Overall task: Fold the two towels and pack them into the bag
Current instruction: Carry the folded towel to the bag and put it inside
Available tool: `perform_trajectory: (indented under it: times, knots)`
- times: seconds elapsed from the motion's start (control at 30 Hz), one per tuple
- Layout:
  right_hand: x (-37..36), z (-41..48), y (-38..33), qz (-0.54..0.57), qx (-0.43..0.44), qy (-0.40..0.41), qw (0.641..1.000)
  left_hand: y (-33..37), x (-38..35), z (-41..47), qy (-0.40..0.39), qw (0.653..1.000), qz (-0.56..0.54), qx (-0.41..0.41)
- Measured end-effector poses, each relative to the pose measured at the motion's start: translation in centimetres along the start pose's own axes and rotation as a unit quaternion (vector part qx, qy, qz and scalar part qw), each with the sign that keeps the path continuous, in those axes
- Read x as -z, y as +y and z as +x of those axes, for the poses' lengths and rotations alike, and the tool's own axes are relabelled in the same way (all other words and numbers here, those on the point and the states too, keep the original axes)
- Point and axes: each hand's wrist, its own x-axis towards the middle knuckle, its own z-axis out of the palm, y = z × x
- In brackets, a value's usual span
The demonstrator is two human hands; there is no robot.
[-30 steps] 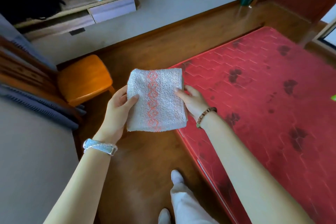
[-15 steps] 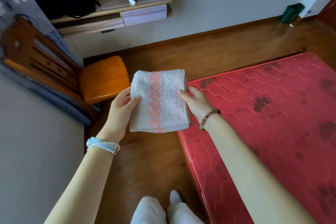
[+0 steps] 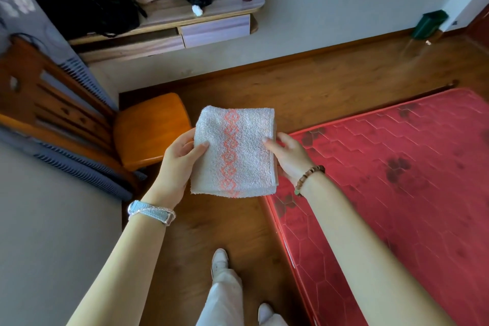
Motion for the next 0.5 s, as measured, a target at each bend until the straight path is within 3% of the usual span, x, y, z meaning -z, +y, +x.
perform_trajectory:
  times: [0.5]
  knots:
    - [-6.9,10.9,-6.3,0.058,-0.031,0.053,0.996,5.2,7.1,14.9,-0.063,0.998,0.017,0.014]
